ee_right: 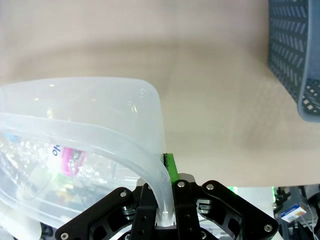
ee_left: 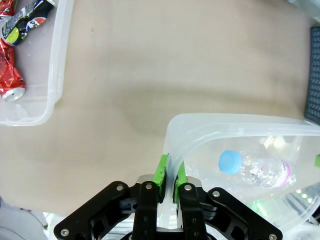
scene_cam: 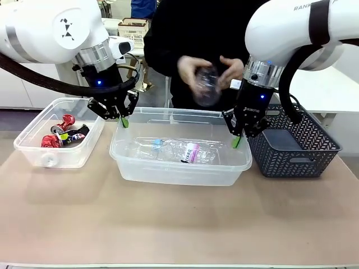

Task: Sort the waste into each basket.
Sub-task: Offer the picked Organizing box to the human.

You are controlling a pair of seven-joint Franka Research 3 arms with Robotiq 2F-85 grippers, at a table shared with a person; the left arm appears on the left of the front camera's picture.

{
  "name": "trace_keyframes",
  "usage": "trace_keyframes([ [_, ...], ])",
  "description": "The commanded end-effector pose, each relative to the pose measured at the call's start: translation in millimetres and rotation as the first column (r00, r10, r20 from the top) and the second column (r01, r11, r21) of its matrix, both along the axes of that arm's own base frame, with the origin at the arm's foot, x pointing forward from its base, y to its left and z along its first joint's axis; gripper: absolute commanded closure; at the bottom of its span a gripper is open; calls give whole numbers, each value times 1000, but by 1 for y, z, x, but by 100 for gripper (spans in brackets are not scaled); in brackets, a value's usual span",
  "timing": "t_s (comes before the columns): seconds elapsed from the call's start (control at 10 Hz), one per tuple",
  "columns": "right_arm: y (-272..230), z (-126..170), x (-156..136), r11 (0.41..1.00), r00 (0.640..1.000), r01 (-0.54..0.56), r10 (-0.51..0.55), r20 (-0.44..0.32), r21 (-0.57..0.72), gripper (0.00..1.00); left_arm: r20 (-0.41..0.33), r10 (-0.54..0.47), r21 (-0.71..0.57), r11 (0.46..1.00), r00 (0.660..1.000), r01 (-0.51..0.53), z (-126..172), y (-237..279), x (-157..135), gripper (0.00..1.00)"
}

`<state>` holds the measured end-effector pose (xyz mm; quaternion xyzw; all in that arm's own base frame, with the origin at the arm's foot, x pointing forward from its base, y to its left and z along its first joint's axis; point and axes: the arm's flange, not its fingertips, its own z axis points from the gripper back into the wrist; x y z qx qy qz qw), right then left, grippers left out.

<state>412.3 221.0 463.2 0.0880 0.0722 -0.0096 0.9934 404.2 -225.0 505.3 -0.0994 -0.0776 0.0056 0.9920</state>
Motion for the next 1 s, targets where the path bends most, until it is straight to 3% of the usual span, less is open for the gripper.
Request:
trace_keyframes([
  [0.0,-4,2,-3,1000,1000,7,-7,-8,-3,100,11,40,-1,999,999,-40,3,2,-1,100],
  [0.9,-4,2,-3,1000,1000,7,-7,-8,-3,100,11,40,-1,999,999,-40,3,2,-1,100],
])
